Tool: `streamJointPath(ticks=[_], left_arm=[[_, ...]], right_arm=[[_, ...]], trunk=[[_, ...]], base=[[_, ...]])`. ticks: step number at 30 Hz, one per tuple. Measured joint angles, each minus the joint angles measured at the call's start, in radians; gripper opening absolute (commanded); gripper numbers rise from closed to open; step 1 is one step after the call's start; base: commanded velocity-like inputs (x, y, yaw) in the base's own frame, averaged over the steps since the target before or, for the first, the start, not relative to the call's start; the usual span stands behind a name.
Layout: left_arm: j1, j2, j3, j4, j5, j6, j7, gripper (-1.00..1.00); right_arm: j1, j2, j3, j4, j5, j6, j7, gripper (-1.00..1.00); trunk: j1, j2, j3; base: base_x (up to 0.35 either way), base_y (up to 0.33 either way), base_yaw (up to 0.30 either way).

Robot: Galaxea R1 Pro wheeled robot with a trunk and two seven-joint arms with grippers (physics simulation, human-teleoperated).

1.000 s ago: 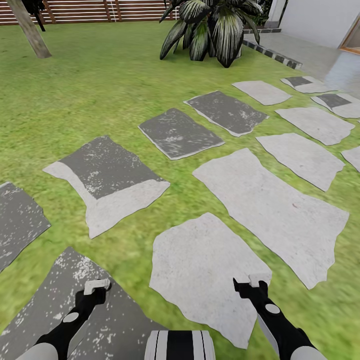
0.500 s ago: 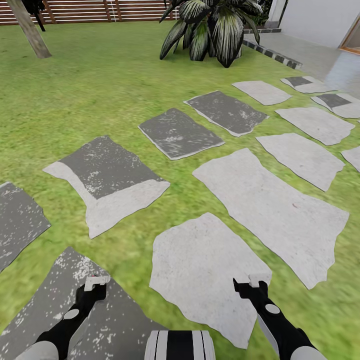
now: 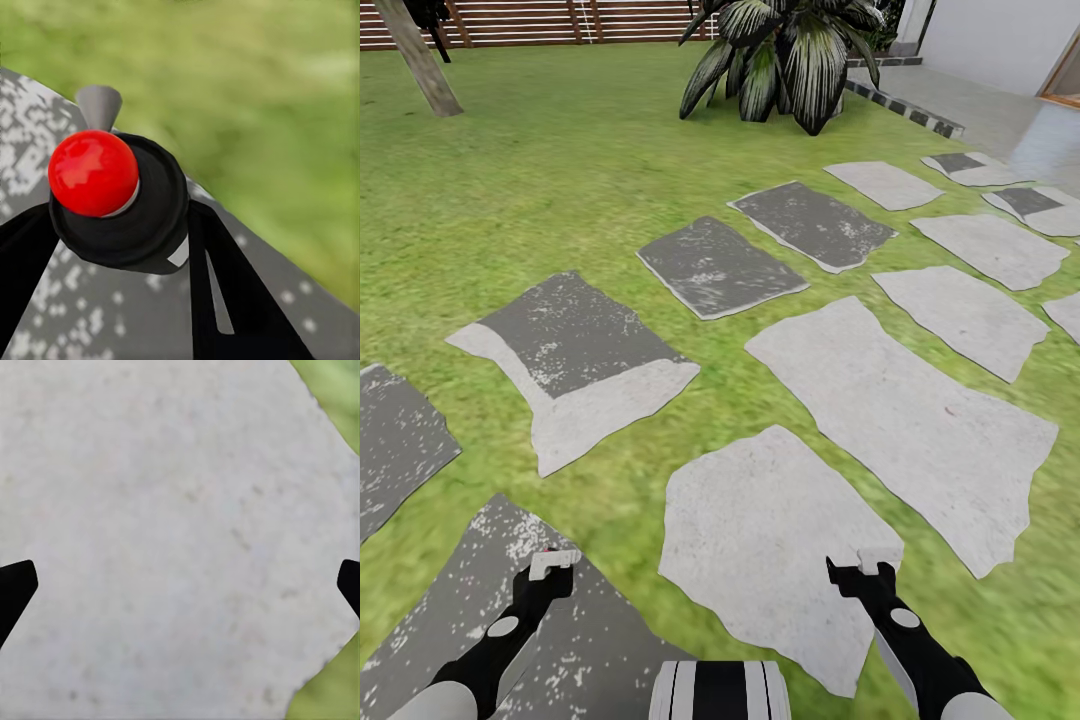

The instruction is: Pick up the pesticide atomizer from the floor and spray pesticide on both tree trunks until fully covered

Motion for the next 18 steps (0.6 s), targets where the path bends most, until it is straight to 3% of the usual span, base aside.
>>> streamJointPath(ticks=[9,18], left_arm=[[0.0,-0.001,0.001,0.0,0.0,0.0,0.0,-1.0],[0.0,0.0,0.001,0.006,0.0,0.001,0.0,-1.0]], right_arm=[[0.0,0.0,0.0,0.001,0.0,0.0,0.0,1.0],[0.0,0.001,0.0,0.003,0.001,-0.002,-0.003,1.0]], trunk=[[0.0,0.0,0.0],[-0.004,0.002,0.035]], base=[[0.0,0.0,0.0],[0.0,0.0,0.0]])
